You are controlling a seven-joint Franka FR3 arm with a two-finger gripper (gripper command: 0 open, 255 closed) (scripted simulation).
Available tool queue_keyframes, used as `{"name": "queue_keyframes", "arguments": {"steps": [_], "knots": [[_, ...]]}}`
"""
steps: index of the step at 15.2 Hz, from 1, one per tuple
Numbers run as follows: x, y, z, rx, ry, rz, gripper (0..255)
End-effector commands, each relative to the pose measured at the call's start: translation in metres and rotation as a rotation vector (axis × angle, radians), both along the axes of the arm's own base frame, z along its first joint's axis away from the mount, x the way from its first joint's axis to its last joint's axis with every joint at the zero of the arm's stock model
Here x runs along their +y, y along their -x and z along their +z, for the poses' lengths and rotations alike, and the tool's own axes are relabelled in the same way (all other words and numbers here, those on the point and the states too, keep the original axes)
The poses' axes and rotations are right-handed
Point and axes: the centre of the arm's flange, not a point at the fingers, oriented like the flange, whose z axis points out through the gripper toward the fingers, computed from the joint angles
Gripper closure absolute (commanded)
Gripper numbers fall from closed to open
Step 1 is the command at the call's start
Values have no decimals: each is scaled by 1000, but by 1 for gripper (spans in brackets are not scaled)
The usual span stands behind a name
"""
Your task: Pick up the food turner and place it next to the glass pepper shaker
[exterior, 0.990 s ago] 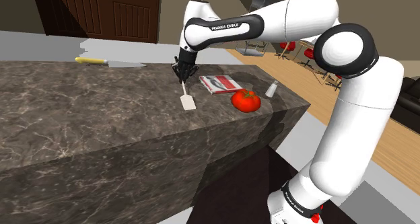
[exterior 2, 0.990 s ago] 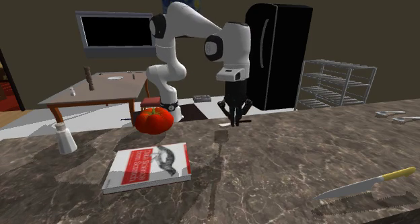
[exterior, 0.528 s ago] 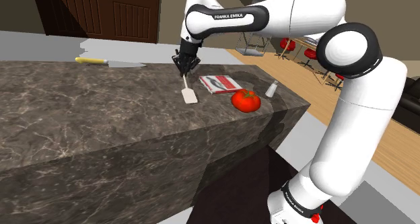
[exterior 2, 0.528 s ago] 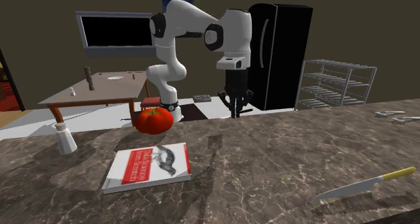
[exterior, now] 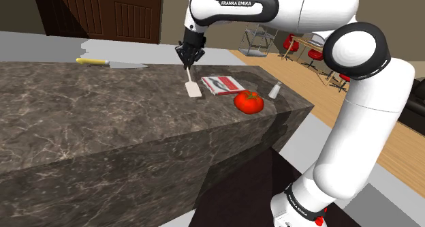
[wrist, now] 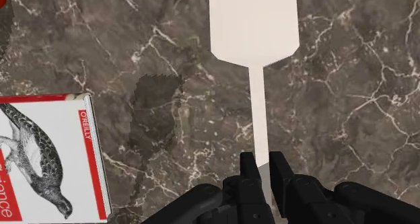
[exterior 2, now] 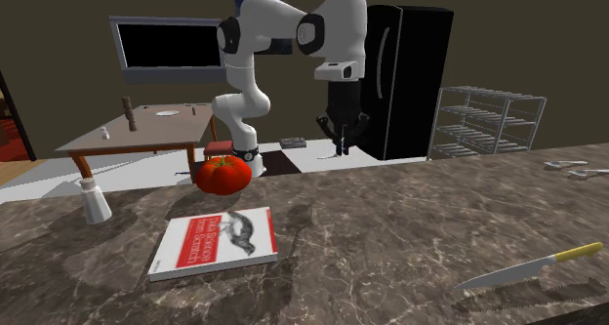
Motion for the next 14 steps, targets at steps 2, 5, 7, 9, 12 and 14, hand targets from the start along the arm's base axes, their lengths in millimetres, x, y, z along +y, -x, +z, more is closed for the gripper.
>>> {"name": "queue_keyframes", "arguments": {"steps": [2,5,7,9,12,14], "knots": [[0,0,16,1,0,0,255],[0,0,27,1,0,0,255],[-24,11,27,1,0,0,255],[-48,22,27,1,0,0,255],[-84,38,27,1,0,0,255],[-108,49,27,1,0,0,255]]}}
